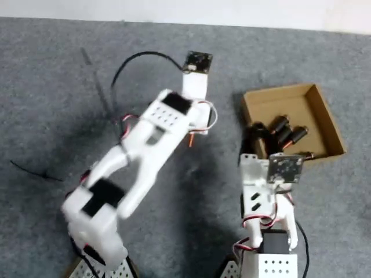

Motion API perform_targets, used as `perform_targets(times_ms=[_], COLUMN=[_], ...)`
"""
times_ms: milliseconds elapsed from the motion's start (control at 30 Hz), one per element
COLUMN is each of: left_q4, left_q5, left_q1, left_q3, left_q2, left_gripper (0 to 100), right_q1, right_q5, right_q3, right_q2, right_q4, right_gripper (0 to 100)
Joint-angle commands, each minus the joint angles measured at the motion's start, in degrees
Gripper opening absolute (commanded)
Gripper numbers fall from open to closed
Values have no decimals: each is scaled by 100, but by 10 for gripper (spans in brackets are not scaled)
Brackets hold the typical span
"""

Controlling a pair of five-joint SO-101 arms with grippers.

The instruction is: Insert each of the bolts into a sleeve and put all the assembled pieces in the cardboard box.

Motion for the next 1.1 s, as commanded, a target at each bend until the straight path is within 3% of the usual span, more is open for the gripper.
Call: perform_targets(times_ms=[0, 200, 400, 667, 733, 867, 1067], left_q4=[-1046, -2945, -5073, -5538, -5705, -6391, -7613], left_q5=[35, 18, 9, 62, 360, 1231, 1292], left_q1=[-84, -84, -84, -75, -84, -189, -189], left_q3=[1578, 4092, 5965, 6264, 6299, 6642, 7196], left_q2=[-2044, -4488, -6000, -6316, -6316, -6325, -6334], left_gripper=[4, 5, 5, 5, 5, 5, 5], right_q1=[-602, -1262, -1903, -2290, -2299, -2299, -2299], right_q5=[79, 158, 923, 1521, 1565, 1565, 1574], right_q3=[699, 708, 708, 708, 708, 708, 708], right_q2=[-110, -110, -75, 215, 259, 259, 277], right_q4=[-259, -242, -163, -101, -101, -101, -101], right_gripper=[5, 5, 5, 5, 5, 5, 5])
